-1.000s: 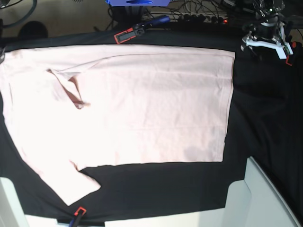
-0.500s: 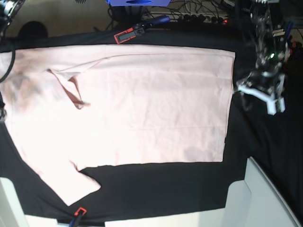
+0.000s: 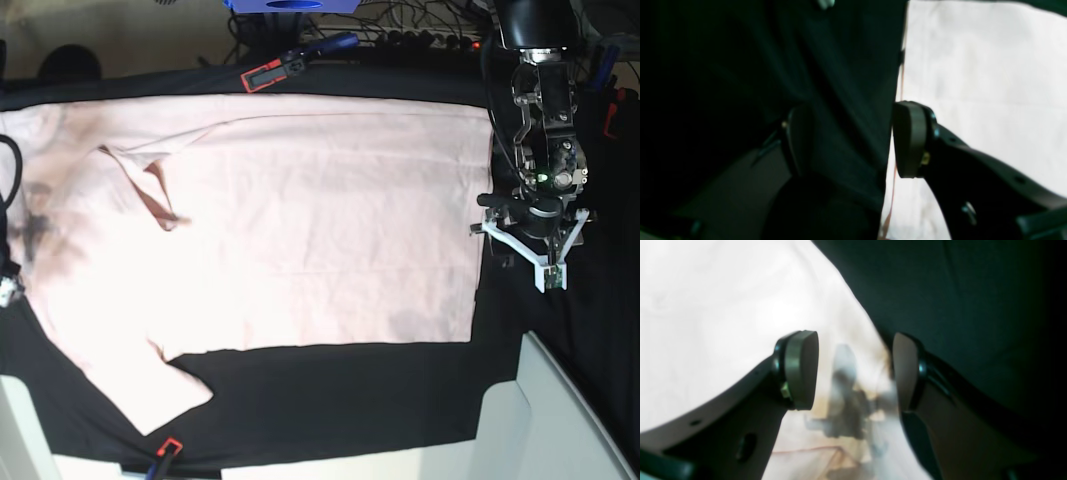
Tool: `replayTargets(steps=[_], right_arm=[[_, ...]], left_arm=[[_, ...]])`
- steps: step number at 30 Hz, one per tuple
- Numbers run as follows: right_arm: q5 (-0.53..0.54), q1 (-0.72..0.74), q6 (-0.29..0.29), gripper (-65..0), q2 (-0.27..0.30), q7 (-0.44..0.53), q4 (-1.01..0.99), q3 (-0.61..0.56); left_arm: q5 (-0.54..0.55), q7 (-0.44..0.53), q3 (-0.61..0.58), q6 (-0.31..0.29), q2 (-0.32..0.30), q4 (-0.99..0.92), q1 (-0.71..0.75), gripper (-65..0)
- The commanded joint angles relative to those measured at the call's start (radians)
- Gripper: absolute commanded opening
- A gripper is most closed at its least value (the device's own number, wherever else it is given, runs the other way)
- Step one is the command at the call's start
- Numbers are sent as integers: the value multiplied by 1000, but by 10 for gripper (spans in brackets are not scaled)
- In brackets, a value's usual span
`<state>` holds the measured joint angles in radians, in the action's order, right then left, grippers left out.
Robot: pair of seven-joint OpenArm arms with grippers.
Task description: Fold the T-shirt properly
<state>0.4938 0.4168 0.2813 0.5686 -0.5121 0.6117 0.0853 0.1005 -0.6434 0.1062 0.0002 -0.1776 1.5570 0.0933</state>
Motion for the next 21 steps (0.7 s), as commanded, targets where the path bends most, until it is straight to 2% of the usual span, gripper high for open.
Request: replayTargets(steps=[1, 5, 7, 9, 16, 21], right_arm=[[7, 61, 2, -306, 32, 57, -28, -37], [7, 184, 2, -303, 32, 195, -226, -230], [7, 219, 0, -261, 28, 277, -301, -315], [9, 233, -1, -209, -2, 333, -367, -355], [9, 208, -1, -190, -66, 399, -464, -365], [9, 205, -1, -189, -69, 407, -465, -367]], left_arm=[[-5, 21, 3, 4, -9, 13, -13, -277], [-9, 21, 3, 4, -9, 13, -8, -277], [-5, 21, 3, 4, -7, 13, -8, -277], [-5, 21, 3, 4, -7, 13, -7, -277], [-12, 21, 11, 4, -13, 23, 18, -277], [-12, 21, 13, 4, -15, 26, 32, -277]])
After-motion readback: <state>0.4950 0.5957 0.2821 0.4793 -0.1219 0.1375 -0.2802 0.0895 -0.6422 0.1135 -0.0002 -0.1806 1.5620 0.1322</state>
